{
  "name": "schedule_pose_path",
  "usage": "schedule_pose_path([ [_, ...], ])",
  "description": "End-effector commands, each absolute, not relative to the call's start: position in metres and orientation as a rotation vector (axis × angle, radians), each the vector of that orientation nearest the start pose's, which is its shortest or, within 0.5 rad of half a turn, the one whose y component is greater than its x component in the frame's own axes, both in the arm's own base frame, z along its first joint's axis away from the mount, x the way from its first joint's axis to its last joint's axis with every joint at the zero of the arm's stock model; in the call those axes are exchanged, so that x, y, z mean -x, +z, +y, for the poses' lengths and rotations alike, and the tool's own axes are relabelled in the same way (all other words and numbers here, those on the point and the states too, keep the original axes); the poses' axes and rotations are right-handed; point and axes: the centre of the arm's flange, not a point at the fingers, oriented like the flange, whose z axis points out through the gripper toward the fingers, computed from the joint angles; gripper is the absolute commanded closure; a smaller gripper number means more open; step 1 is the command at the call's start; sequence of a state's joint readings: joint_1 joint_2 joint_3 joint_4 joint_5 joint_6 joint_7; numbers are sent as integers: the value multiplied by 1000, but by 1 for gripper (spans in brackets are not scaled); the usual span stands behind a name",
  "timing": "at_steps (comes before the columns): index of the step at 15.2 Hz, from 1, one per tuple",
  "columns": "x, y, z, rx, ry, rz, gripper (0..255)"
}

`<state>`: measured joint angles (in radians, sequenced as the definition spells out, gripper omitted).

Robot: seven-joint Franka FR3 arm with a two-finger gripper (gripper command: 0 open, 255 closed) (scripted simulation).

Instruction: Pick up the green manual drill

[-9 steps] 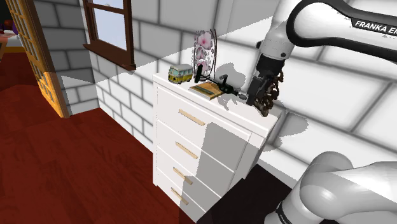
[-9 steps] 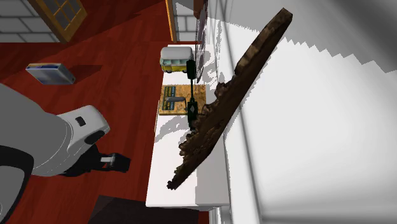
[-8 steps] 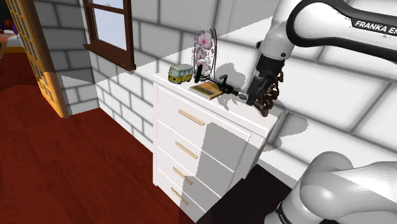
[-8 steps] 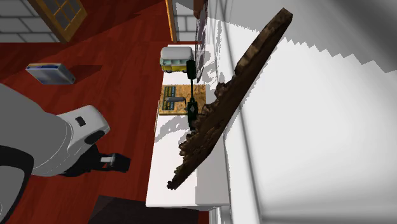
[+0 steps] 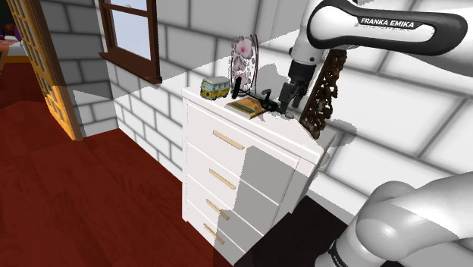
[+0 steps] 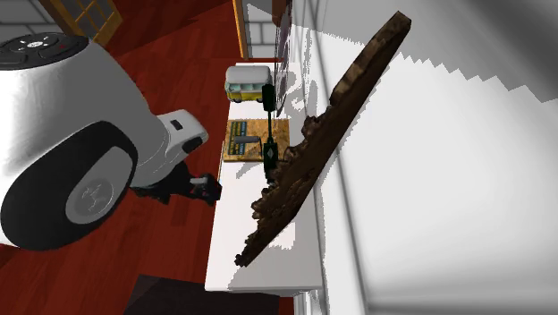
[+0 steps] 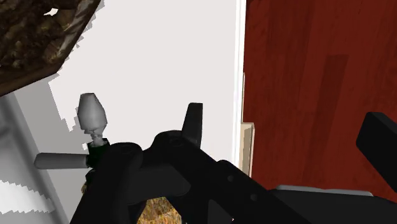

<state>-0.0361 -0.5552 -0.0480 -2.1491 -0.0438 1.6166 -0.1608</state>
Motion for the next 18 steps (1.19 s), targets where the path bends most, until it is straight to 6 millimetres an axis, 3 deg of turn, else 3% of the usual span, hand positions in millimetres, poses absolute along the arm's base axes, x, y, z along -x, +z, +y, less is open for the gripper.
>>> schedule_pose_path([
  [1,-403,611,-53,3162,-17,-120,0],
  [18,-603,583,-170,3175,101,5,0],
])
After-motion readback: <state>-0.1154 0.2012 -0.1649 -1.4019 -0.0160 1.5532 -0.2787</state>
